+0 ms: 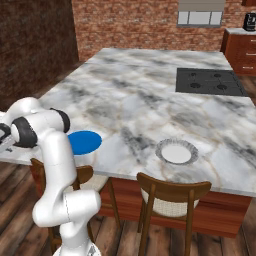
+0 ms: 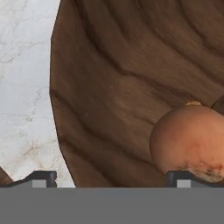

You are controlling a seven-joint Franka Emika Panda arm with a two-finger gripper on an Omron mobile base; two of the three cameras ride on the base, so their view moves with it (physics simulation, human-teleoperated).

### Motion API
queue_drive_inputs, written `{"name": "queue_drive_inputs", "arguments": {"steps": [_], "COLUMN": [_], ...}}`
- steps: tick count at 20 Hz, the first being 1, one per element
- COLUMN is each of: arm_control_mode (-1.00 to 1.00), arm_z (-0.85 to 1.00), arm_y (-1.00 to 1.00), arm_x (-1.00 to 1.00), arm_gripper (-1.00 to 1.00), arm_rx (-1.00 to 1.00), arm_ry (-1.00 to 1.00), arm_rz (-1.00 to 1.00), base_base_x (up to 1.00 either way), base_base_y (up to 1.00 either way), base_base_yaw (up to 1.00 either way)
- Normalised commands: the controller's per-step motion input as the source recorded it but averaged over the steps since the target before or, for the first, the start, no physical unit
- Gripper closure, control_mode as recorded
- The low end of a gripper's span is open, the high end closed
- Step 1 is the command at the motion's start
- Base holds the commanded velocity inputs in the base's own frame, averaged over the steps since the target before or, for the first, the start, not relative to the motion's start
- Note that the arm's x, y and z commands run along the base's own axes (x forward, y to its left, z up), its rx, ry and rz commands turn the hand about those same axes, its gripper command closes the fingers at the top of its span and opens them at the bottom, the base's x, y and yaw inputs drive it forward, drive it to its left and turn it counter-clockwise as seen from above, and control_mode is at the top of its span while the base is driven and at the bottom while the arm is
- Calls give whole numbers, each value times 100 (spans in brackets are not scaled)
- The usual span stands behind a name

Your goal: Pick the chicken drumstick and onion from their plates and place them in the bowl. Then put the bowl in the fridge.

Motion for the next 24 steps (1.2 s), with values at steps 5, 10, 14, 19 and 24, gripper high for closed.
{"name": "queue_drive_inputs", "arguments": {"steps": [5,10,14,19,24], "arm_control_mode": [-100,-100,-100,-100,-100], "arm_z": [-13,-12,-9,-10,-5], "arm_y": [0,7,11,1,-4], "arm_x": [29,10,-13,-22,-17], "arm_gripper": [-100,-100,100,100,100], "arm_rx": [1,0,0,0,0], "arm_ry": [0,0,0,1,2], "arm_rz": [0,0,1,1,7], "base_base_x": [0,0,0,0,0], "base_base_y": [0,0,0,0,0], "base_base_yaw": [0,0,0,0,0]}}
